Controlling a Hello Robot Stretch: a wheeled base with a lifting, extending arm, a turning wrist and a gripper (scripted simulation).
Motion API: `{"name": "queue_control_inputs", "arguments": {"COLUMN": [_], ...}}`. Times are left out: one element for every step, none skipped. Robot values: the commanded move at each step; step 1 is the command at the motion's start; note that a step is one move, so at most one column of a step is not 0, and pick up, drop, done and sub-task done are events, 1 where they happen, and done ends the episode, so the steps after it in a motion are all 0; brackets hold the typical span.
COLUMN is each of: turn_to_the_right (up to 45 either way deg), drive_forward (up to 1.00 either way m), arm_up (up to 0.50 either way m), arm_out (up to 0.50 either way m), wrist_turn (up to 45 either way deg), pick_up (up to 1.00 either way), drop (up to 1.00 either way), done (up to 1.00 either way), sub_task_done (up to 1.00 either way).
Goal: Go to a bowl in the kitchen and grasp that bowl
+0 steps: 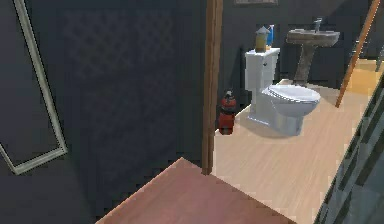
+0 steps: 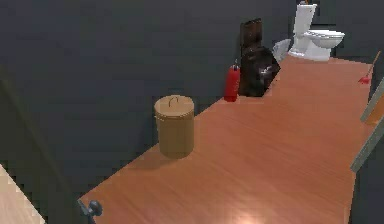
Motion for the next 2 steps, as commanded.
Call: {"name": "queue_control_inputs", "arguments": {"turn_to_the_right": [0.0,27.0], "drive_forward": [0.3,0.0], "arm_up": [0.0,0.0], "arm_out": [0.0,0.0], "wrist_turn": [0.0,0.0], "pick_up": [0.0,0.0], "drop": [0.0,0.0], "done": [0.0,0.0], "sub_task_done": [0.0,0.0]}}
